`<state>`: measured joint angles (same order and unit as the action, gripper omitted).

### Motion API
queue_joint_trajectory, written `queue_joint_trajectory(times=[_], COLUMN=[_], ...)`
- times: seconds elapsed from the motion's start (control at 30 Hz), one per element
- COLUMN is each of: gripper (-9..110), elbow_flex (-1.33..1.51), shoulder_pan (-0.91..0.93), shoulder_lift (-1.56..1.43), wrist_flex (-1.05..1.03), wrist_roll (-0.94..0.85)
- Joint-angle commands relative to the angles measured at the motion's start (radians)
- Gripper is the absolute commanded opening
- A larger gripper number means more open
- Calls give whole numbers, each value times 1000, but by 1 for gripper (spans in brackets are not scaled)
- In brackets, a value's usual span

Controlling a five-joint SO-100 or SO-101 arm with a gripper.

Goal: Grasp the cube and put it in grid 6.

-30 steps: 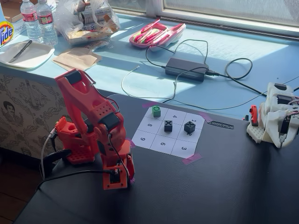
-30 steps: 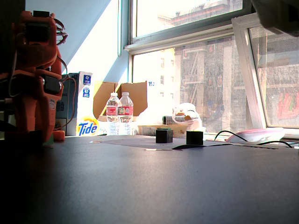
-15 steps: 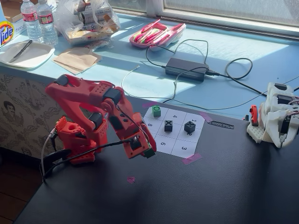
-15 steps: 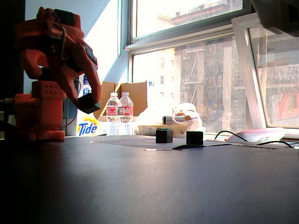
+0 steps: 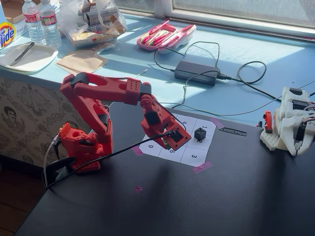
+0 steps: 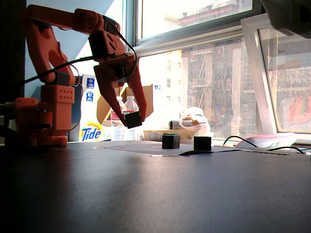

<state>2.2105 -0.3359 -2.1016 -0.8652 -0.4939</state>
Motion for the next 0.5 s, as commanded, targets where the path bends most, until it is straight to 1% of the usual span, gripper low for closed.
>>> queue_joint_trajectory(times=[0.0,0.2,0.47], gripper=[0,0,2], elbow_flex=[-66,-89,-140], shoulder_pan=[-26,-15,-2], shoulder_lift=[72,164,210], wrist_flex=[-15,3,72], wrist_roll=[-18,-29,-49])
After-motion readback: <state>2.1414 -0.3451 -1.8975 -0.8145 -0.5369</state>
